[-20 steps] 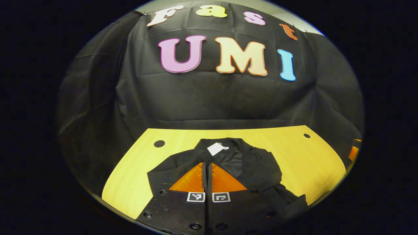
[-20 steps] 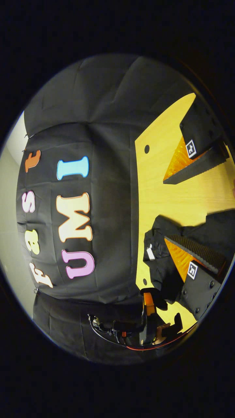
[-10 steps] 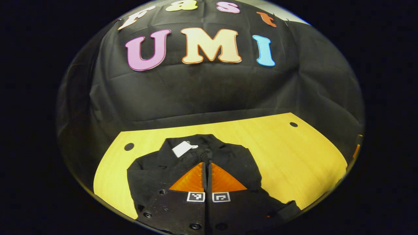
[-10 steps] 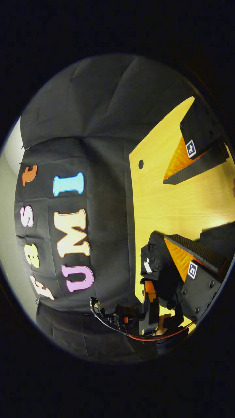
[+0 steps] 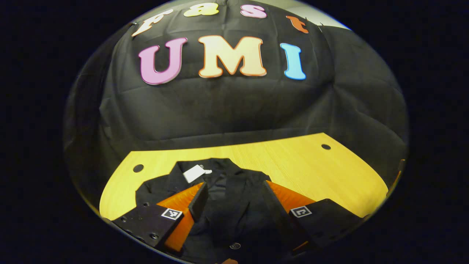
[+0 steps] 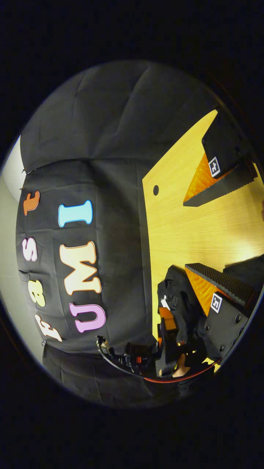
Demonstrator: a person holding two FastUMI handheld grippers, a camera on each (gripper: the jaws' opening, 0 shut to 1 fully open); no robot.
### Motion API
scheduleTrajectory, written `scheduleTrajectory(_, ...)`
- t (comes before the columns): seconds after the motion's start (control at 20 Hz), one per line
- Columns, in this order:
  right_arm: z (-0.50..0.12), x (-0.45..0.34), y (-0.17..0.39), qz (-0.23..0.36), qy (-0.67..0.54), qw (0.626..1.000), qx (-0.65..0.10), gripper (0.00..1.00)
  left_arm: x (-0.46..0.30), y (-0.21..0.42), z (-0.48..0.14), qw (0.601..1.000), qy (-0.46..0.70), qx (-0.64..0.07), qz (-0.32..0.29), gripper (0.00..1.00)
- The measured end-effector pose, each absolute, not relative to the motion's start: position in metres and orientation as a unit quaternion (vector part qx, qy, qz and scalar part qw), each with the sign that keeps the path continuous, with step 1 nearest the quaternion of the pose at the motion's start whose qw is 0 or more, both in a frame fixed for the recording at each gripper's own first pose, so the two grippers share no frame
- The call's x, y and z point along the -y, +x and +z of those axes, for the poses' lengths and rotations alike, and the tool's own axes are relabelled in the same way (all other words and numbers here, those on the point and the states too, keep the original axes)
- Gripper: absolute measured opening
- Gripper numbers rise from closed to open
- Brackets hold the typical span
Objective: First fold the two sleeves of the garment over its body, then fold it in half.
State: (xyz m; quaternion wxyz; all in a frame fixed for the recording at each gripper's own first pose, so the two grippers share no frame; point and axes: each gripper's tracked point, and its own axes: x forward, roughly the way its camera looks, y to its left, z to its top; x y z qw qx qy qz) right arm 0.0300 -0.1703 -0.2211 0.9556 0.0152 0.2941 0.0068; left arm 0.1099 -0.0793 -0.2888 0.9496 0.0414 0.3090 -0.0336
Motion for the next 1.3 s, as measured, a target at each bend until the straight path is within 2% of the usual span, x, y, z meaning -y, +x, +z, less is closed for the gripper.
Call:
scheduleTrajectory(0.3,-0.232,0.152,0.031,0.071,0.015,0.953,-0.294,0.99,0.046,0.066,-0.228,0.964,0.025,-0.265,0.018,0.94)
scheduleTrajectory(0.35,-0.235,0.148,0.029,0.081,0.014,0.951,-0.297,0.98,0.037,0.054,-0.220,0.965,0.026,-0.260,0.029,0.96)
scheduleTrajectory(0.4,-0.237,0.144,0.025,0.090,0.014,0.949,-0.301,0.99,0.027,0.044,-0.213,0.966,0.027,-0.256,0.039,0.93)
scheduleTrajectory(0.65,-0.248,0.121,-0.003,0.109,0.006,0.943,-0.314,0.98,-0.024,-0.020,-0.199,0.962,0.045,-0.258,0.071,0.93)
scheduleTrajectory(0.7,-0.253,0.116,-0.012,0.109,0.003,0.941,-0.321,0.98,-0.033,-0.033,-0.200,0.961,0.045,-0.264,0.074,0.96)
scheduleTrajectory(0.75,-0.256,0.112,-0.021,0.108,0.001,0.938,-0.328,0.98,-0.042,-0.049,-0.205,0.957,0.045,-0.275,0.078,0.92)
scheduleTrajectory(0.95,-0.275,0.097,-0.057,0.104,-0.011,0.929,-0.355,0.98,-0.073,-0.100,-0.222,0.944,0.044,-0.313,0.089,0.93)
scheduleTrajectory(1.0,-0.280,0.095,-0.066,0.102,-0.015,0.926,-0.363,0.95,-0.079,-0.110,-0.226,0.941,0.043,-0.323,0.090,0.93)
scheduleTrajectory(1.05,-0.285,0.093,-0.074,0.100,-0.019,0.923,-0.371,0.98,-0.084,-0.121,-0.232,0.938,0.043,-0.333,0.092,0.93)
scheduleTrajectory(1.1,-0.290,0.091,-0.082,0.099,-0.022,0.920,-0.378,0.95,-0.089,-0.132,-0.239,0.933,0.043,-0.344,0.093,0.93)
scheduleTrajectory(1.25,-0.306,0.090,-0.103,0.096,-0.035,0.912,-0.398,0.98,-0.102,-0.164,-0.260,0.920,0.042,-0.377,0.099,0.93)
scheduleTrajectory(1.3,-0.311,0.090,-0.110,0.094,-0.037,0.908,-0.406,0.98,-0.105,-0.175,-0.269,0.915,0.040,-0.389,0.100,0.97)
